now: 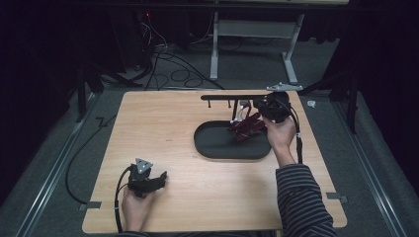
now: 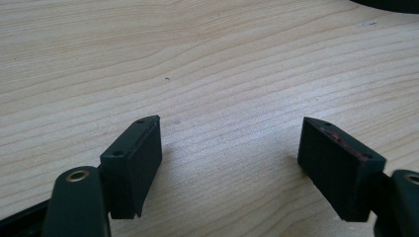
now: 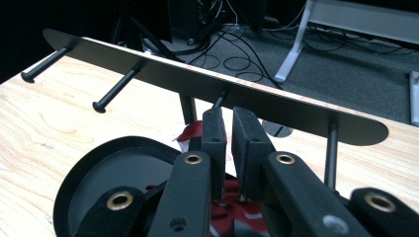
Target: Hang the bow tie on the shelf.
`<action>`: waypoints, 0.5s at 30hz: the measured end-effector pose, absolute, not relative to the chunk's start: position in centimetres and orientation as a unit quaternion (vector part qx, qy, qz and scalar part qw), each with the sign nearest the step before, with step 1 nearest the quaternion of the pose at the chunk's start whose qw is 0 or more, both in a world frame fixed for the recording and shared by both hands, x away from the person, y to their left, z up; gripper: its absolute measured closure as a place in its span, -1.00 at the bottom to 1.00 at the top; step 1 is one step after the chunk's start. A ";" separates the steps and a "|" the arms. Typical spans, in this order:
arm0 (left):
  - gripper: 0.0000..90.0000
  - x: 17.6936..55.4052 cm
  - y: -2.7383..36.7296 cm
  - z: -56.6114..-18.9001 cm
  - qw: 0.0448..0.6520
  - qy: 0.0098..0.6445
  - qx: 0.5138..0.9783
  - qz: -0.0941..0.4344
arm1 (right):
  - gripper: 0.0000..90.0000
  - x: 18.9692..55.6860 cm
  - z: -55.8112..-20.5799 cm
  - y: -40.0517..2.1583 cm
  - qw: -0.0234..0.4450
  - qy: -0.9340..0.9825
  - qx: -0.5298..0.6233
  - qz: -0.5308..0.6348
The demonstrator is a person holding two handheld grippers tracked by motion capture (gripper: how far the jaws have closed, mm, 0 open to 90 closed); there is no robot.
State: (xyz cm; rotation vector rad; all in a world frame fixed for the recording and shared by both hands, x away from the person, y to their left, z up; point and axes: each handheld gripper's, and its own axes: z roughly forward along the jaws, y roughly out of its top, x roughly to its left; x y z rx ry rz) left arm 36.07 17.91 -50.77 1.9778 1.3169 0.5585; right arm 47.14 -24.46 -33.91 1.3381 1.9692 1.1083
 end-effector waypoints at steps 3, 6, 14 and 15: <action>-0.44 36.1 17.9 -50.8 0.343 0.507 0.761 0.215 | 0.90 46.8 -33.9 -24.6 0.256 0.727 0.489 0.408; -0.44 36.1 17.9 -50.8 0.344 0.507 0.761 0.214 | 0.89 46.6 -33.8 -24.7 0.257 0.726 0.489 0.409; -0.44 36.1 17.9 -50.8 0.343 0.506 0.761 0.216 | 0.79 45.5 -33.7 -25.7 0.258 0.725 0.485 0.415; -0.44 36.1 17.9 -50.8 0.343 0.507 0.761 0.216 | 0.78 45.4 -33.7 -25.8 0.258 0.724 0.486 0.417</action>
